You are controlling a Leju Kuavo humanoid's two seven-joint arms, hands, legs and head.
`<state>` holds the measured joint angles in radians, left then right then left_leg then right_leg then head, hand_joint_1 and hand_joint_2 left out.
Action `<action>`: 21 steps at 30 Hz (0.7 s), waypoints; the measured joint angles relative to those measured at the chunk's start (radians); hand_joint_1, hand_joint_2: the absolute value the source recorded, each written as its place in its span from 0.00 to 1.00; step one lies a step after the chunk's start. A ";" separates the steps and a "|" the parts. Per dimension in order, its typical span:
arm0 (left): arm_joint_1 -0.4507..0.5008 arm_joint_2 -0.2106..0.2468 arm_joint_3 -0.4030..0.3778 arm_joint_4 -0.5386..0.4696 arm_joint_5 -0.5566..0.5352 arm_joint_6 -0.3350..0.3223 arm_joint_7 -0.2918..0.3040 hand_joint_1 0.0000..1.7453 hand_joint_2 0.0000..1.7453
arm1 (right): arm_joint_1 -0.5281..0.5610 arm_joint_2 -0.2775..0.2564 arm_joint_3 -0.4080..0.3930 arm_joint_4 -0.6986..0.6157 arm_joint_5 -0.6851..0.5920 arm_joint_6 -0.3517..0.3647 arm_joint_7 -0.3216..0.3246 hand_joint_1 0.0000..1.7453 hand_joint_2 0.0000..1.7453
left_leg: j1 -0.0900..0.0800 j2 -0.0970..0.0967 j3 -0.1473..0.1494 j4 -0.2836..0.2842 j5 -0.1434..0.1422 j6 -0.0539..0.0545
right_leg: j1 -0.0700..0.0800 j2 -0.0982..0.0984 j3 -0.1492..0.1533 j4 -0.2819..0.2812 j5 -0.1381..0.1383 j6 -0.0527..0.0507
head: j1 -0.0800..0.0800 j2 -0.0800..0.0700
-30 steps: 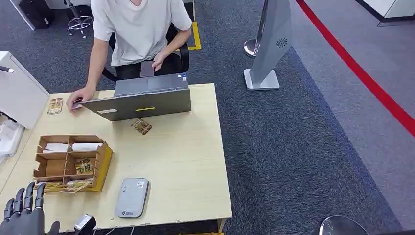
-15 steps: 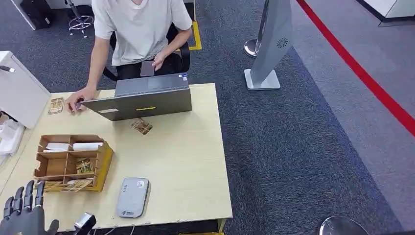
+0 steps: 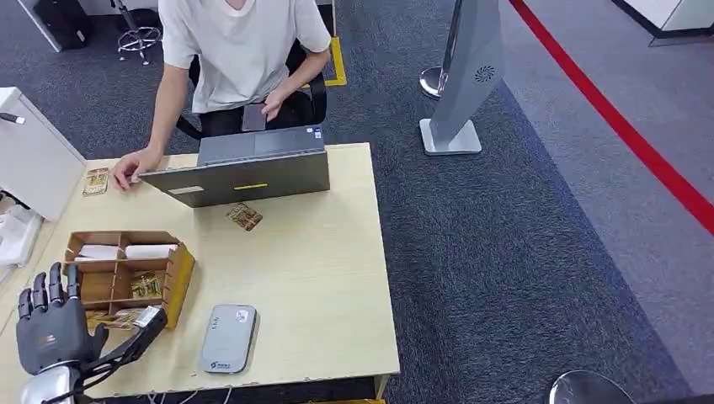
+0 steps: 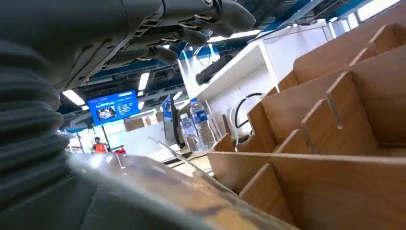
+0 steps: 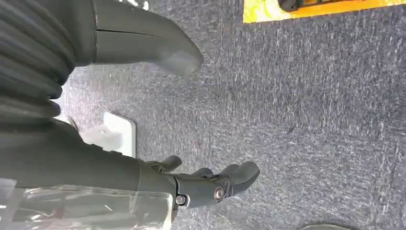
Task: Pass the card to the sensor for recognition and then transmit it.
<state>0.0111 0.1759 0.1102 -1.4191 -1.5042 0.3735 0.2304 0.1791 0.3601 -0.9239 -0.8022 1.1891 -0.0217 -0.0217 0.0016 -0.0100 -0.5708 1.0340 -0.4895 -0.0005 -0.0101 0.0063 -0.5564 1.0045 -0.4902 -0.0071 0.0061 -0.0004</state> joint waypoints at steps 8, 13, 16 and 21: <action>-0.002 0.000 -0.001 0.013 0.000 0.000 0.000 0.00 1.00 | -0.004 0.000 -0.019 0.011 0.000 0.000 0.000 0.00 1.00 | 0.000 0.000 0.000 0.000 0.000 0.000 | 0.000 0.000 0.000 0.000 0.000 0.000 | 0.000 0.000; -0.002 0.000 -0.001 0.016 0.000 0.000 0.000 0.00 1.00 | -0.005 0.000 -0.022 0.015 0.003 0.000 -0.003 0.00 1.00 | 0.000 0.000 0.000 0.000 0.000 0.000 | 0.000 0.000 0.000 0.000 0.000 0.000 | 0.000 0.000; -0.003 0.000 -0.002 0.017 0.000 0.000 0.000 0.00 1.00 | -0.006 0.000 -0.026 0.017 0.003 0.002 -0.003 0.00 1.00 | 0.000 0.000 0.000 0.000 0.000 0.000 | 0.000 0.000 0.000 0.000 0.000 0.000 | 0.000 0.000; -0.003 0.000 -0.002 0.017 0.000 0.000 0.000 0.00 1.00 | -0.006 0.000 -0.029 0.019 0.003 0.002 -0.003 0.00 1.00 | 0.000 0.000 0.000 0.000 0.000 0.000 | 0.000 0.000 0.000 0.000 0.000 0.000 | 0.000 0.000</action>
<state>0.0083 0.1762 0.1087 -1.4019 -1.5042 0.3735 0.2300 0.1732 0.3601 -0.9529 -0.7828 1.1921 -0.0198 -0.0248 0.0019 -0.0100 -0.5709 1.0340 -0.4894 -0.0007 -0.0101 0.0062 -0.5564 1.0045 -0.4902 -0.0071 0.0061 0.0000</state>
